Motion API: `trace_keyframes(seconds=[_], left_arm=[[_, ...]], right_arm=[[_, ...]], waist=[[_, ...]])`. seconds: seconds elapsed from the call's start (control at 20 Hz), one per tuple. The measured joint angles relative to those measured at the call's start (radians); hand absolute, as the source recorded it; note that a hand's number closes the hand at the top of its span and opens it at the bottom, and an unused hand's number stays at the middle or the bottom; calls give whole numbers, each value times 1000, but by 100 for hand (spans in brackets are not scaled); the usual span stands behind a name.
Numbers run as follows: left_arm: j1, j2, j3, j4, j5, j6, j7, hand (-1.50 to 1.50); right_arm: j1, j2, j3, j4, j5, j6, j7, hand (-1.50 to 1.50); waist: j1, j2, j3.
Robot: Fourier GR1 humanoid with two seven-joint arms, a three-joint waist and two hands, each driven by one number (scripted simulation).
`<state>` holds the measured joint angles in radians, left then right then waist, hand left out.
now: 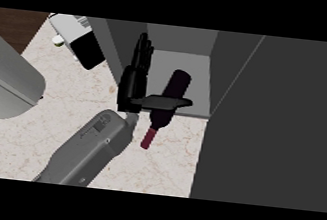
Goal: Pick up the wine, place it into the cabinet and close the cabinet
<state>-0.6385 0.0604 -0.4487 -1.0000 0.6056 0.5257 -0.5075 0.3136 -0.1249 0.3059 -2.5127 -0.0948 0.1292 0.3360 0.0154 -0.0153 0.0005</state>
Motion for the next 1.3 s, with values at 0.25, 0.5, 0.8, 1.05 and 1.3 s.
trace_keyframes(seconds=[0.25, 0.5, 0.8, 1.05, 1.3], left_arm=[[163, 23, -67, -220, -29, 46, 33, -150], [321, 50, -142, -409, -75, 91, 43, -150], [478, 101, -206, -604, -121, 129, 45, -150], [583, 166, -209, -701, -132, 123, 29, -150], [720, 256, -210, -824, -131, 97, 4, -150]], right_arm=[[-11, -2, -2, 1, 1, -3, -1, -150], [-31, -5, 21, -2, 3, -15, 26, -150], [-40, -58, 19, -4, 1, 25, 61, 150], [-40, -116, 140, 3, 0, 115, 97, 150], [-32, -126, 238, 2, -1, 138, 126, 150]], waist=[[-2, 3, 0], [-8, 6, -1], [-12, 7, 0], [-8, 8, -1], [-6, 6, -2]])
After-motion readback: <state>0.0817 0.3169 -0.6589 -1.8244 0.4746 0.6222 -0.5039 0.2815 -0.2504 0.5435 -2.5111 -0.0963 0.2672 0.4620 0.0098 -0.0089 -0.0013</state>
